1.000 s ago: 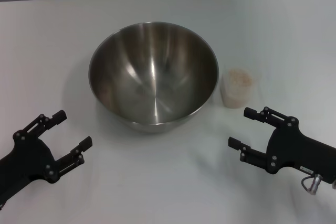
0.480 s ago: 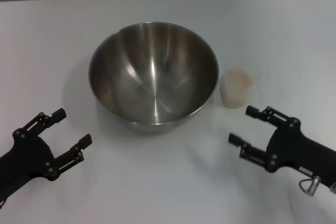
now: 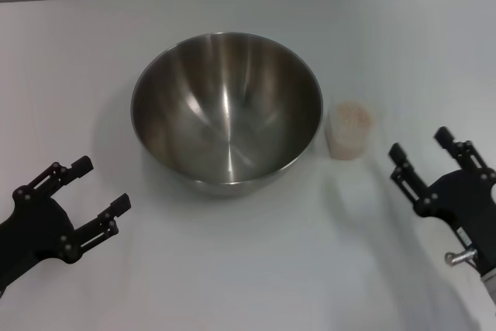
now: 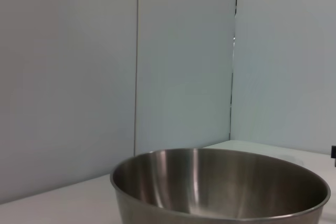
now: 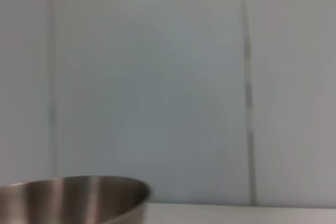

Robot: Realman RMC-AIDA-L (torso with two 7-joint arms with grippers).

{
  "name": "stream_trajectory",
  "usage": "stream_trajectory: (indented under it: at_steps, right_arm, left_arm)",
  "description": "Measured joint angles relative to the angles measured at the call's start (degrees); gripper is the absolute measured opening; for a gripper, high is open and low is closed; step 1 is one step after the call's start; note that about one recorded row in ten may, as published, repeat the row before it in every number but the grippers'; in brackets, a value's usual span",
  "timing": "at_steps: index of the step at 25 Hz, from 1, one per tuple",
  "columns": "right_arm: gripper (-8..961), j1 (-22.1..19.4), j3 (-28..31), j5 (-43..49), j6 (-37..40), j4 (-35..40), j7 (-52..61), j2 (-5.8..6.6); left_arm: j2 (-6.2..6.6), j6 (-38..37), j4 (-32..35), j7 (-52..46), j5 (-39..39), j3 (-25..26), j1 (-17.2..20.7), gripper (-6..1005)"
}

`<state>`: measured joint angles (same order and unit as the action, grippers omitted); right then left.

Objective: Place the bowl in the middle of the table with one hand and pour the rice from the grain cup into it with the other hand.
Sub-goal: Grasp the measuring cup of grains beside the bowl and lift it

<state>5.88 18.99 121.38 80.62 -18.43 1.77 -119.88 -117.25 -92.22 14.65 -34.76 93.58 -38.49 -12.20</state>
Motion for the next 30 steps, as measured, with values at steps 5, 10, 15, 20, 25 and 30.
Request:
stream_trajectory:
  at_steps: [5, 10, 15, 20, 25, 30]
  right_arm:
    - [721, -0.16, 0.53, -6.58, -2.8, -2.26, -1.71, 0.0]
    - [721, 0.16, 0.55, -7.38, -4.04, -2.45, -1.88, 0.0]
    - [722, 0.43, 0.6, -7.39, -4.47, -2.41, -1.91, 0.0]
    - [722, 1.21, 0.76, -7.4, -5.29, -1.94, -1.94, 0.0]
    - [723, 3.85, 1.19, -7.4, -7.78, -0.8, -1.8, 0.0]
    - [723, 6.32, 1.39, -7.45, -10.3, 0.19, -1.43, 0.0]
  left_arm:
    - [0.48, -0.54, 0.0, -0.33, -0.09, 0.0, -0.04, 797]
    - [0.82, -1.47, 0.08, -1.25, -0.12, 0.0, 0.03, 797]
    - [0.98, -2.06, 0.12, -1.27, -0.19, 0.05, 0.15, 797]
    - [0.88, -2.18, 0.12, -1.27, -0.27, 0.09, 0.24, 797]
    - [0.63, -2.38, 0.12, -1.26, -0.32, 0.16, 0.37, 797]
    - [0.38, -2.73, 0.11, -0.99, -0.39, 0.27, 0.42, 797]
